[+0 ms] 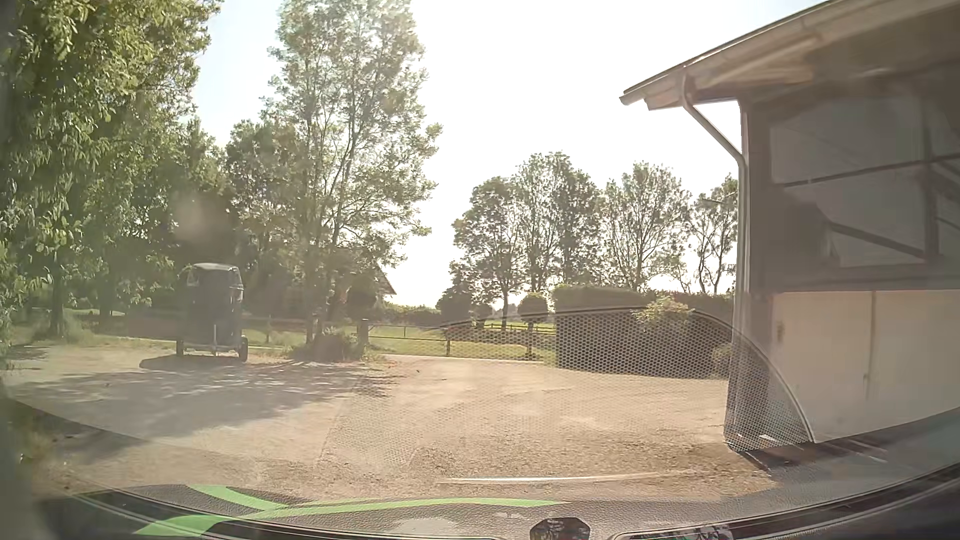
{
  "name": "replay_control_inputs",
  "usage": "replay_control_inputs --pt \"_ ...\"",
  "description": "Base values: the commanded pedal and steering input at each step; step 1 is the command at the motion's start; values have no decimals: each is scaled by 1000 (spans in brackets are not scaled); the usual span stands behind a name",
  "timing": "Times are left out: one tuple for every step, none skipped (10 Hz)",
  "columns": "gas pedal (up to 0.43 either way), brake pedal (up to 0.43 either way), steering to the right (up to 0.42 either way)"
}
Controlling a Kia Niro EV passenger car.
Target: Follow the waypoints while adhering to traffic rules and regulations
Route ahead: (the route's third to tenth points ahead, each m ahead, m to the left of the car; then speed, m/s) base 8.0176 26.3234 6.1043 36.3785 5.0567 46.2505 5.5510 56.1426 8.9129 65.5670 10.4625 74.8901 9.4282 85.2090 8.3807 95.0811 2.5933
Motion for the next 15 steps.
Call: replay_control_inputs --pt "39 0 -194" --pt "39 0 -196" --pt "39 0 -208" --pt "20 0 -222" --pt "0 0 -232" --pt "0 0 -235" --pt "0 0 -235" --pt "0 0 -236" --pt "0 0 -241" --pt "0 0 -252" --pt "0 0 -258" --pt "0 0 -261" --pt "0 0 -269" --pt "0 24 -282" --pt "0 43 -293"
